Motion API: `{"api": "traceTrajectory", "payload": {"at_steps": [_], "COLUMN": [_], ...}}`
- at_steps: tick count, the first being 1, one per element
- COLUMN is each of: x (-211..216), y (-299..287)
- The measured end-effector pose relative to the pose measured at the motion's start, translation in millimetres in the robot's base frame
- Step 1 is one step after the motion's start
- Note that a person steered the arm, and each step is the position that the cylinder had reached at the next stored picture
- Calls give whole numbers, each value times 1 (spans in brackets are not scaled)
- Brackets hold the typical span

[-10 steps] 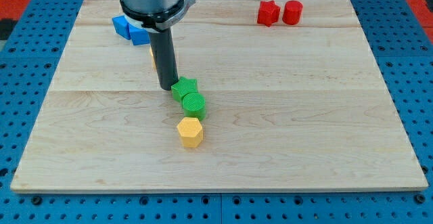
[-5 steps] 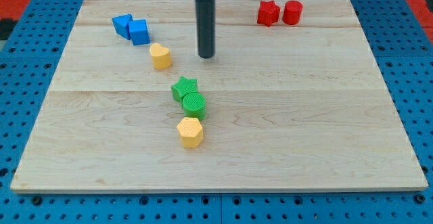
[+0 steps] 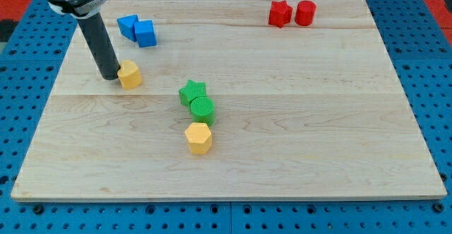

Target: Slide the yellow heart closer to the yellow hexagon

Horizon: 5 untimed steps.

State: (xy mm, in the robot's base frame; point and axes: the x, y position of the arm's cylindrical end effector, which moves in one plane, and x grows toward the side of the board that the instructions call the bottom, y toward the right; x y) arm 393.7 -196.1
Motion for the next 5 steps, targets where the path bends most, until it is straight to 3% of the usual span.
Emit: {"api": "traceTrajectory", "payload": {"at_steps": [1, 2, 3, 5], "x": [-20, -1, 30, 96], "y": [10, 35, 65, 66]}}
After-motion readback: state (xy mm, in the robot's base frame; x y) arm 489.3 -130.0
